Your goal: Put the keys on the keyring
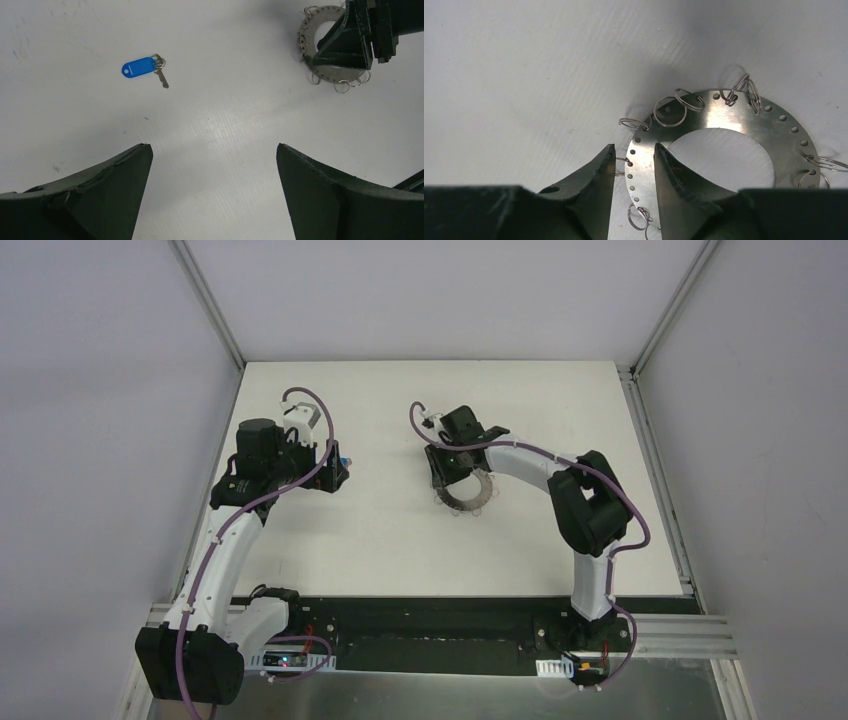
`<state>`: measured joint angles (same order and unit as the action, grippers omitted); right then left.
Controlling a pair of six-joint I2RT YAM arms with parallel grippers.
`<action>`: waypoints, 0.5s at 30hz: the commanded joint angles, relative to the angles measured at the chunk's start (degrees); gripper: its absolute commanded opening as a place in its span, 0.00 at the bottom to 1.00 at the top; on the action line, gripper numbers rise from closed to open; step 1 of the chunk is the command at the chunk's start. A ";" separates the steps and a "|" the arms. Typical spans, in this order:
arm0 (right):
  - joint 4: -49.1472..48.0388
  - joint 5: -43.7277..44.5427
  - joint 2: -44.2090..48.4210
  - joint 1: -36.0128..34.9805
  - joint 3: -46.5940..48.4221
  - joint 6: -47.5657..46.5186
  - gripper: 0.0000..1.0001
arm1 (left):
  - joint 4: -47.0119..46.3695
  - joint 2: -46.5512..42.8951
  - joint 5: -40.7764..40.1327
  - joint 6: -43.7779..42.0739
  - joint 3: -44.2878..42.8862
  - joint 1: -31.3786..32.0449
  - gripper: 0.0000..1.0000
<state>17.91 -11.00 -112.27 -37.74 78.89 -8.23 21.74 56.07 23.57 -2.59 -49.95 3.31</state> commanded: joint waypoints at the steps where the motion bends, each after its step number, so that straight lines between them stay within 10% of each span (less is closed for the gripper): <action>1: 1.53 -0.50 -0.61 -0.06 3.31 0.58 0.37 | -1.65 -1.11 1.05 -0.97 0.32 0.12 1.00; 15: 3.09 3.66 -5.05 -1.11 8.21 -3.27 0.39 | -1.69 -1.23 1.22 -1.08 0.31 0.13 1.00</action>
<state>19.31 -9.61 -116.79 -38.52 84.75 -9.34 21.74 56.07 23.57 -2.59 -49.74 3.31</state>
